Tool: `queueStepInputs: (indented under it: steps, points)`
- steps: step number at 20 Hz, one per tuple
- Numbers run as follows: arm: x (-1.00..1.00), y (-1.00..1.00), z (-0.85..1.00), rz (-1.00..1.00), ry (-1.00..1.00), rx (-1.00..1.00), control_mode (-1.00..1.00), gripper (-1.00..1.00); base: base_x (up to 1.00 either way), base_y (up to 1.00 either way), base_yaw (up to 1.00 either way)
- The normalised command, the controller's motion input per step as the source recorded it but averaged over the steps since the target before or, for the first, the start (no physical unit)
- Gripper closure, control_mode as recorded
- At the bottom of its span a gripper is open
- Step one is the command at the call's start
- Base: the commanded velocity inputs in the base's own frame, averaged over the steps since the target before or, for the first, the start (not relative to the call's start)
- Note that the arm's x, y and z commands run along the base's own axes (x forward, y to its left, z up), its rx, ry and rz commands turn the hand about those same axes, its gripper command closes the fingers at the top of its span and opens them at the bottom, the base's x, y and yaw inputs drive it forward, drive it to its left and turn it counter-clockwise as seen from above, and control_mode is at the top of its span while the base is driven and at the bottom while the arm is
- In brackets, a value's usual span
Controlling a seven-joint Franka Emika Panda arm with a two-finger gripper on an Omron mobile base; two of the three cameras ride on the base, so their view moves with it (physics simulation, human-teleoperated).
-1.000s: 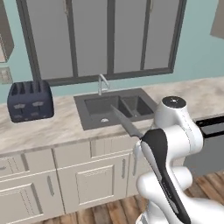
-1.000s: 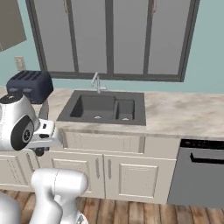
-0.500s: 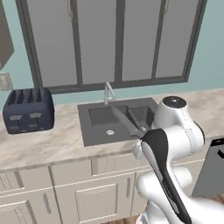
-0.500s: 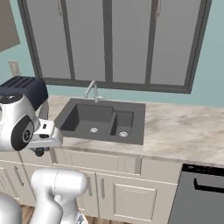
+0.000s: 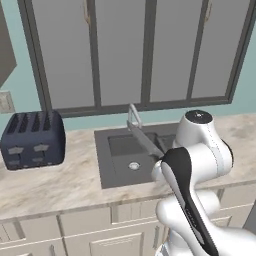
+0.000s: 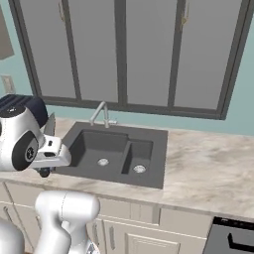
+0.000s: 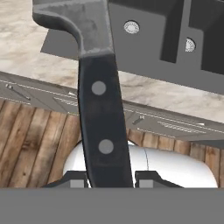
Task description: Move the cutting board and knife to the sink. Then move spray from the cabinet to the counter.
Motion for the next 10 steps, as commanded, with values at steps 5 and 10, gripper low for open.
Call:
queueStepInputs:
  steps: [5, 10]
  points:
    - [0.00, 0.00, 0.00, 0.00, 0.00, 0.00, 1.00, 1.00, 0.46, -0.12, 0.00]
    - [0.00, 0.00, 0.00, 0.00, 0.00, 0.00, 1.00, 1.00, 0.49, -0.08, 0.00]
